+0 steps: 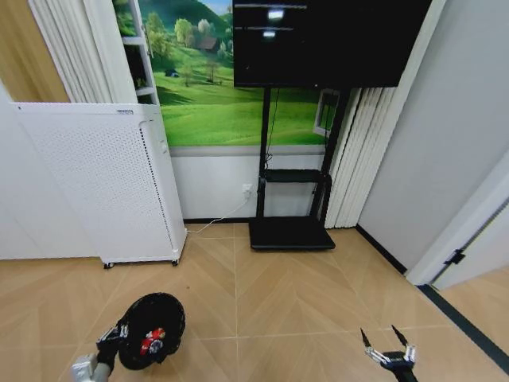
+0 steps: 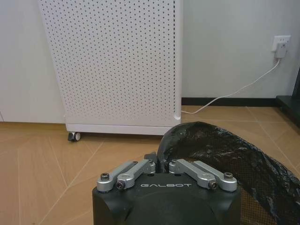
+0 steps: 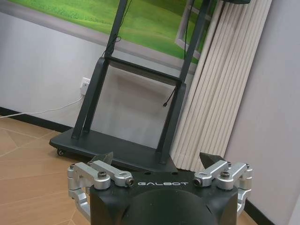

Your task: Pick up the trash bin and place the garbage on the floor into it.

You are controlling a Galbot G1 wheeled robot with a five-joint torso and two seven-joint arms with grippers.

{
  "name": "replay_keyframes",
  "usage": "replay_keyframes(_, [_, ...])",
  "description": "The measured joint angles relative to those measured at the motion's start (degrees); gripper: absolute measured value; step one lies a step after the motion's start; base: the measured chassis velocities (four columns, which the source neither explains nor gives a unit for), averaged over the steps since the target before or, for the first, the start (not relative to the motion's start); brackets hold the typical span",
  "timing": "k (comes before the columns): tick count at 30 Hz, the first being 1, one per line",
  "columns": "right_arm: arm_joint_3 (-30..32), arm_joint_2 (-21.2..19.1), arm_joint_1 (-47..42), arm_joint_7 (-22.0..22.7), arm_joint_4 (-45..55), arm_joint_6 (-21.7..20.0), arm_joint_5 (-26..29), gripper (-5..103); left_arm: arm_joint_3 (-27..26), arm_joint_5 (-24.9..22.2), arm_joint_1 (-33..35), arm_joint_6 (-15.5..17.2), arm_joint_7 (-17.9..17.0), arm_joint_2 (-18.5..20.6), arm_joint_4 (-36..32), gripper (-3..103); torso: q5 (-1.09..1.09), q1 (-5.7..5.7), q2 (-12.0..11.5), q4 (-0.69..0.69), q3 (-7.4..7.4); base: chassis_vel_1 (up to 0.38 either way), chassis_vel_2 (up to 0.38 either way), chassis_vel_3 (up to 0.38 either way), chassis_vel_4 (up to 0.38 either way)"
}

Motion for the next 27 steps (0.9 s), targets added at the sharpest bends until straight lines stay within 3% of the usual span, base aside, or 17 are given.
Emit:
replay_keyframes(15, [1.2, 1.2, -3.1, -2.1, 0.0, 0.1, 0.3, 100, 2.2, 1.3, -5.0, -0.7, 1.4, -4.7, 6.1, 7, 0.01, 0.00, 0.0, -0.01, 0.00, 0.000, 0.000, 0.000, 0.000])
replay_keyframes(27, [2.6, 2.3, -5.1, -2.4, 0.5, 0.2, 0.6, 100, 1.7, 2.5, -4.9, -1.7, 2.6, -5.9, 7.5, 7, 0.00, 0.00, 0.0, -0.01, 0.00, 0.000, 0.000, 0.000, 0.000])
